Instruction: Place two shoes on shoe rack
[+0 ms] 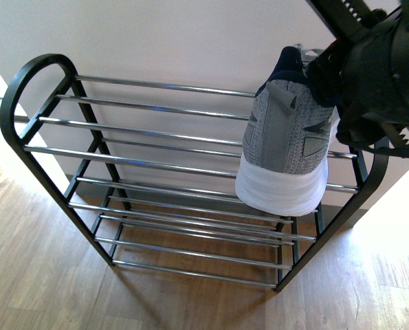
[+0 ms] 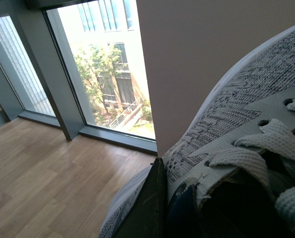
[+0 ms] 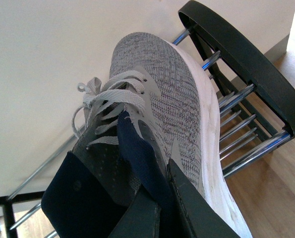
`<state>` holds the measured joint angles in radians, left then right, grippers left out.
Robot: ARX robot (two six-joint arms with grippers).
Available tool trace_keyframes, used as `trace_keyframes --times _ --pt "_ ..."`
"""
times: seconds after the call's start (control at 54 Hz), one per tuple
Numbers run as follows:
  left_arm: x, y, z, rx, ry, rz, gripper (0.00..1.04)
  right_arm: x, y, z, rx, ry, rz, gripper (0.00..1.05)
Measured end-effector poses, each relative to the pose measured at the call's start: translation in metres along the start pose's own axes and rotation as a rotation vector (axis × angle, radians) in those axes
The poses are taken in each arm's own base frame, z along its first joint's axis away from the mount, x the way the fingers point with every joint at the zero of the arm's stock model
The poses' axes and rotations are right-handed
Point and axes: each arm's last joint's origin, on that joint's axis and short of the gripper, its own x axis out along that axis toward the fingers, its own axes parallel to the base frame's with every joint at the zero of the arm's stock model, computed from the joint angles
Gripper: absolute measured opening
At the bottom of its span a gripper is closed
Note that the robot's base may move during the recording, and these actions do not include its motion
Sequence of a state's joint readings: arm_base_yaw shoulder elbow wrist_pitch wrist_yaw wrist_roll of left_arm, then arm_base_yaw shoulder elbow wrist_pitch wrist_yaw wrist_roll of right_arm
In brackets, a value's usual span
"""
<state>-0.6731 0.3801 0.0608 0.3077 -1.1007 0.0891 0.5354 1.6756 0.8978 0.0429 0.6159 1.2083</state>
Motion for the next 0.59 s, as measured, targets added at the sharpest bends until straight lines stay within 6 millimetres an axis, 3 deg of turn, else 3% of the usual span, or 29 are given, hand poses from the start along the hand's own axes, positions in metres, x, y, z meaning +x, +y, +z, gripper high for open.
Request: trace_keyframes --times 0.241,0.592 --pt "0.0 0.0 0.0 0.0 0.0 0.0 0.02 0.013 0.0 -0.006 -0.011 -0.05 0.017 0.01" --pt "0.0 0.0 0.0 0.0 0.0 0.0 0.02 0.035 -0.02 -0.004 -0.024 -0.023 0.018 0.01"
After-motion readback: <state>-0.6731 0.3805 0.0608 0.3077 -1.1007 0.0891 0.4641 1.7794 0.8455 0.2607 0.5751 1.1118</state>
